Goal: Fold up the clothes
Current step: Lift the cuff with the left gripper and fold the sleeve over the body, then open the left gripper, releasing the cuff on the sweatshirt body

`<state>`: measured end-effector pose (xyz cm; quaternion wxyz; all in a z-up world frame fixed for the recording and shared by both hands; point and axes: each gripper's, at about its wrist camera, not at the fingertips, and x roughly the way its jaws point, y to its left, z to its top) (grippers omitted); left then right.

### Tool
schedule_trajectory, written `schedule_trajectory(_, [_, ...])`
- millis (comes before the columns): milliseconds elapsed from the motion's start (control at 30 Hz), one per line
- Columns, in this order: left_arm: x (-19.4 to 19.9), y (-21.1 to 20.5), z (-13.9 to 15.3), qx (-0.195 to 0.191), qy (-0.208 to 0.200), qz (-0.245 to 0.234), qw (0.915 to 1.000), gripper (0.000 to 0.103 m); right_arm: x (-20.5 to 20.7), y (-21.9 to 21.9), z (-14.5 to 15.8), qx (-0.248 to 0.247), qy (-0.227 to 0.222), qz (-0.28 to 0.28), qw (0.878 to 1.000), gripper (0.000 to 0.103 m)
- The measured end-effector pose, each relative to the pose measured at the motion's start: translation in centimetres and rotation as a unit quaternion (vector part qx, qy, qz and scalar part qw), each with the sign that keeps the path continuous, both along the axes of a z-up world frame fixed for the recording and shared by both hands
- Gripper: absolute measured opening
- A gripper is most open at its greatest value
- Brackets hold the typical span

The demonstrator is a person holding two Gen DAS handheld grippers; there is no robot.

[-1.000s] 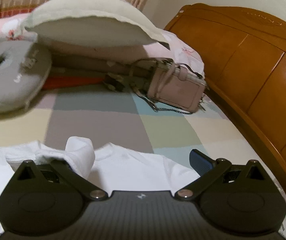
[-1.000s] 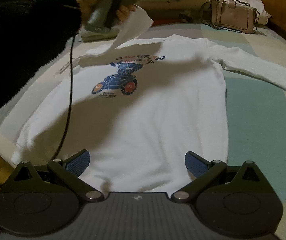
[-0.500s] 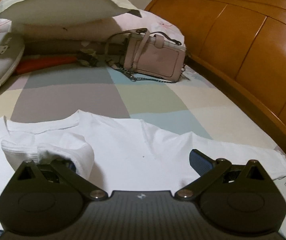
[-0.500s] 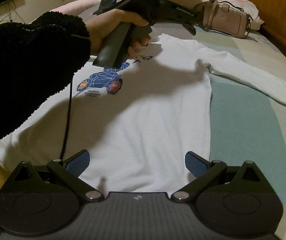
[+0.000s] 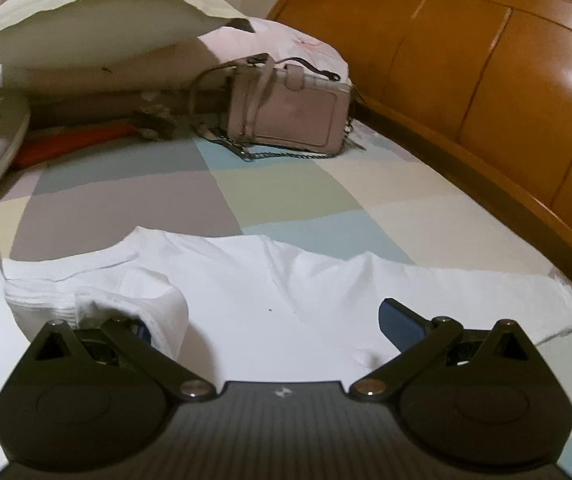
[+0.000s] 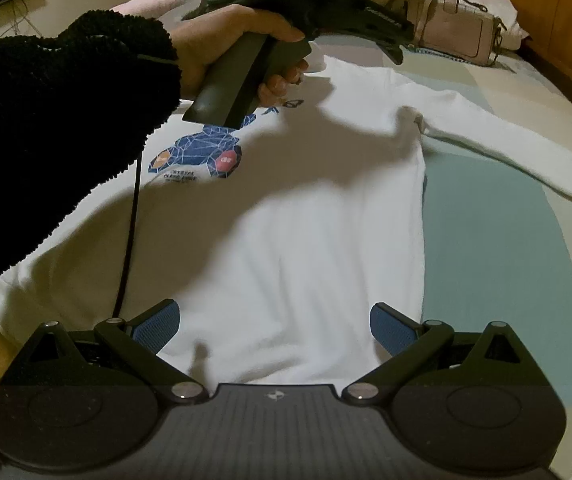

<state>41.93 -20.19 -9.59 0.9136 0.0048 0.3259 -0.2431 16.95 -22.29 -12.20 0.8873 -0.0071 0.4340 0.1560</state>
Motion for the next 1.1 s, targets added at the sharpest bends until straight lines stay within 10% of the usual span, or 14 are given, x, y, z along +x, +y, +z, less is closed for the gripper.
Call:
schedule_trajectory(233, [0.1, -0.7, -2.6, 0.024, 0.032, -0.033, 0.9987, 0.102, 0.0, -0.5, -0.2, -0.004, 0.003, -0.012, 1.0, 0.103])
schedule_trajectory(600, [-0.6, 3.7, -2.7, -0.074, 0.088, -0.037, 0.9926, 0.102, 0.2, -1.8, -0.8, 0.02, 0.005, -0.029, 0.999, 0.103])
schedule_trajectory(900, [1.5, 8.3, -3.7, -0.209, 0.137, 0.078, 0.9651, 0.102, 0.4, -2.7, -1.0, 0.044, 0.004, -0.039, 0.998, 0.103])
schedule_trajectory(1100, [2.9, 6.7, -3.1, -0.249, 0.141, 0.064, 0.9561, 0.102, 0.3, -2.7, -1.1, 0.046, 0.004, -0.041, 0.998, 0.103])
